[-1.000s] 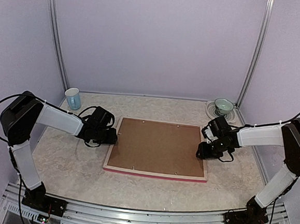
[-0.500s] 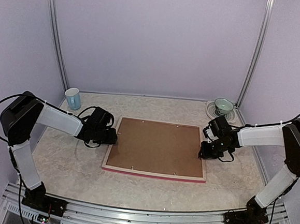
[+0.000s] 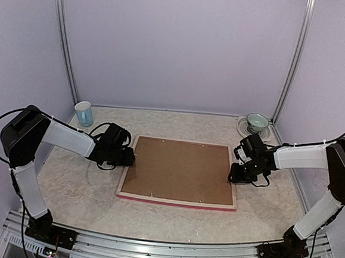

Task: Put the photo into the frame
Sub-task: Press the fastener onto the backboard.

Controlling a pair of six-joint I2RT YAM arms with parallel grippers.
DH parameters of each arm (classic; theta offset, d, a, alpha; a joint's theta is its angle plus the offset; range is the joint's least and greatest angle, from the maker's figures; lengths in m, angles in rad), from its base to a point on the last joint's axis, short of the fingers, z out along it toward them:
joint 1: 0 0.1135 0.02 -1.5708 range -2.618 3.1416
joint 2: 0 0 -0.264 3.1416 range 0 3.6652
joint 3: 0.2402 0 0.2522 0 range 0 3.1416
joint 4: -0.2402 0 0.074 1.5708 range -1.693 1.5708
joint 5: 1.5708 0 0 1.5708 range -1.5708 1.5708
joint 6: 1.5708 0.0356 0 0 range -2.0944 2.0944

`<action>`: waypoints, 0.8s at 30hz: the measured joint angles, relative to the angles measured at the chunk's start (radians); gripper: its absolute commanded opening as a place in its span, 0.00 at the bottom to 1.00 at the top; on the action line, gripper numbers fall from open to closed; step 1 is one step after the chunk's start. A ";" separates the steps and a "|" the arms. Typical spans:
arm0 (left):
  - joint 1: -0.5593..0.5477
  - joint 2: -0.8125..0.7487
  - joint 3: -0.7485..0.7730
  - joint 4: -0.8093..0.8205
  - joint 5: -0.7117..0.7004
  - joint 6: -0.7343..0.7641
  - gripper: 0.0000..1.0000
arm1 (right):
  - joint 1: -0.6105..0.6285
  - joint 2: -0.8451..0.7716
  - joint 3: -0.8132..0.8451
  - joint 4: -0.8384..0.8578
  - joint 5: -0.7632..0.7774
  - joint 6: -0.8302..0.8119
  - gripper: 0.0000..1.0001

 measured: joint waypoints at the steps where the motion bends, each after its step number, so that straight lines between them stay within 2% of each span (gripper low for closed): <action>1: 0.001 0.000 0.000 0.000 0.001 0.000 0.47 | 0.001 0.000 0.000 -0.006 -0.004 -0.017 0.48; 7: 0.001 0.000 0.000 0.001 0.001 0.000 0.47 | 0.006 0.002 0.002 -0.041 -0.003 -0.051 0.60; 17: 0.000 -0.011 -0.019 0.018 -0.003 -0.001 0.47 | 0.006 0.003 0.012 -0.064 0.004 -0.052 0.60; 19: -0.001 -0.031 -0.037 0.018 -0.015 -0.001 0.51 | 0.006 0.003 0.013 -0.064 0.008 -0.050 0.61; 24: -0.017 -0.121 -0.070 0.011 -0.071 0.016 0.68 | 0.005 0.003 0.035 -0.068 0.020 -0.049 0.68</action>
